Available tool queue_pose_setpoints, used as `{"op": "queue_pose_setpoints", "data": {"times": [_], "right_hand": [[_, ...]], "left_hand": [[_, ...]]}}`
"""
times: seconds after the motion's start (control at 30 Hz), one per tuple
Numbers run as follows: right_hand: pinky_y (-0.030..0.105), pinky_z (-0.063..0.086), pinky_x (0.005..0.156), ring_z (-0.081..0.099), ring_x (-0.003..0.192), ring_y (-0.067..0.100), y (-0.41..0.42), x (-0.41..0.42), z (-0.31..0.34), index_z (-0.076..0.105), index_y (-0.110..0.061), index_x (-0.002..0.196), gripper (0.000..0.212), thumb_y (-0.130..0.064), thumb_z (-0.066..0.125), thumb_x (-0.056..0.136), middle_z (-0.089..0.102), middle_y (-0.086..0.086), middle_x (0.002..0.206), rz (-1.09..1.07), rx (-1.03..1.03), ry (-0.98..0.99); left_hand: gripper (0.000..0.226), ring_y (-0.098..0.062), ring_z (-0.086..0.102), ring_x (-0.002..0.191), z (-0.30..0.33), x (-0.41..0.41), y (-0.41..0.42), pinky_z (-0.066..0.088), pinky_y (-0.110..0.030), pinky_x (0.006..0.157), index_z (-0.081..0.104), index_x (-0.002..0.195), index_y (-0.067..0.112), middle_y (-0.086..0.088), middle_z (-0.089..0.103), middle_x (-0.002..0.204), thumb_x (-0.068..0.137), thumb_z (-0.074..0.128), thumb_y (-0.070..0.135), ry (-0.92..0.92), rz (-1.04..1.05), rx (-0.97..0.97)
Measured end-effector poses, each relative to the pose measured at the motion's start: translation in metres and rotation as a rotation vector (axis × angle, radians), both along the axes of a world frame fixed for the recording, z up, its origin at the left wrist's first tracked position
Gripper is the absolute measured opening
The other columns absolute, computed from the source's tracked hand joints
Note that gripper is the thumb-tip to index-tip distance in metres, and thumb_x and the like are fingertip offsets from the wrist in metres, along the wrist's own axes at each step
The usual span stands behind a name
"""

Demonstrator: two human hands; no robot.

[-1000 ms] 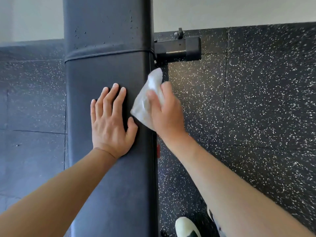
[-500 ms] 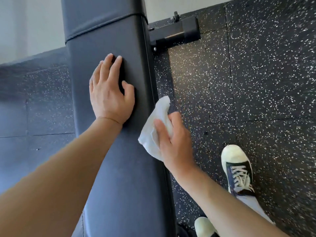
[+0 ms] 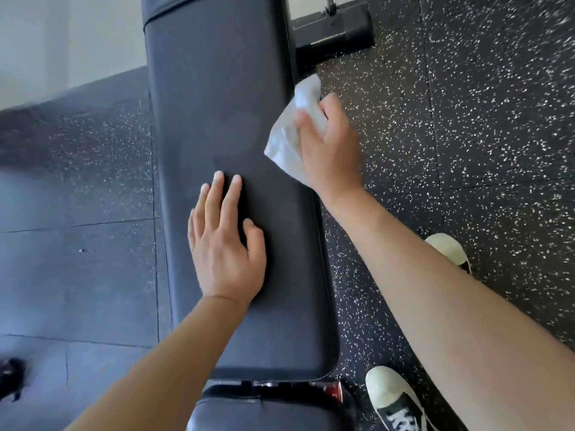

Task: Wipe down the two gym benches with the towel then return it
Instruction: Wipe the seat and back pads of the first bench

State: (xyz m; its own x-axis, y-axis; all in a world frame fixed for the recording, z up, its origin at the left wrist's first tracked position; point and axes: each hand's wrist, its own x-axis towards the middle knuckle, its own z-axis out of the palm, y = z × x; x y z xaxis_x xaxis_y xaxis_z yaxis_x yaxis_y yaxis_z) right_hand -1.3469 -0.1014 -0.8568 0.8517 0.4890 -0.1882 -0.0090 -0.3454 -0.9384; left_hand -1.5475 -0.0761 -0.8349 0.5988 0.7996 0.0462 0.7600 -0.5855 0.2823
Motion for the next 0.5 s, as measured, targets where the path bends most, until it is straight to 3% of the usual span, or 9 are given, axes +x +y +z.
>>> {"op": "queue_pose_setpoints", "data": {"times": [0.1,0.2,0.33,0.5], "right_hand": [[0.047,0.043,0.069,0.048,0.072,0.027,-0.025,-0.028,0.002,0.047,-0.010,0.093,0.032,-0.039,0.061,0.096,0.056,0.007,0.078,-0.026,-0.003,-0.006],[0.042,0.035,0.060,0.041,0.063,0.021,-0.095,-0.088,0.004,0.039,-0.016,0.086,0.040,-0.054,0.051,0.096,0.047,-0.003,0.067,0.008,-0.037,0.009],[0.046,0.044,0.061,0.046,0.061,0.019,-0.179,-0.155,0.003,0.038,-0.022,0.083,0.041,-0.059,0.049,0.096,0.043,-0.006,0.063,0.079,-0.112,0.096],[0.037,0.030,0.059,0.040,0.062,0.020,-0.141,-0.129,0.008,0.038,-0.019,0.082,0.035,-0.045,0.055,0.098,0.041,-0.008,0.064,0.066,-0.083,0.029]], "left_hand": [[0.063,-0.019,0.021,0.159,-0.001,-0.002,-0.001,0.019,-0.046,0.128,0.041,0.159,0.027,0.006,0.029,0.171,0.095,0.042,0.026,0.010,0.001,0.004],[0.064,-0.021,0.022,0.158,-0.001,-0.002,-0.001,0.020,-0.048,0.127,0.042,0.158,0.026,0.005,0.030,0.170,0.094,0.043,0.026,0.011,0.008,0.022],[0.063,-0.023,0.025,0.158,-0.003,0.000,-0.001,0.022,-0.048,0.127,0.044,0.157,0.024,0.003,0.032,0.169,0.093,0.043,0.026,-0.003,0.012,0.050],[0.065,-0.022,0.024,0.158,-0.008,-0.004,0.002,0.021,-0.046,0.127,0.042,0.157,0.026,0.004,0.031,0.170,0.093,0.044,0.026,-0.002,0.001,0.068]]}}
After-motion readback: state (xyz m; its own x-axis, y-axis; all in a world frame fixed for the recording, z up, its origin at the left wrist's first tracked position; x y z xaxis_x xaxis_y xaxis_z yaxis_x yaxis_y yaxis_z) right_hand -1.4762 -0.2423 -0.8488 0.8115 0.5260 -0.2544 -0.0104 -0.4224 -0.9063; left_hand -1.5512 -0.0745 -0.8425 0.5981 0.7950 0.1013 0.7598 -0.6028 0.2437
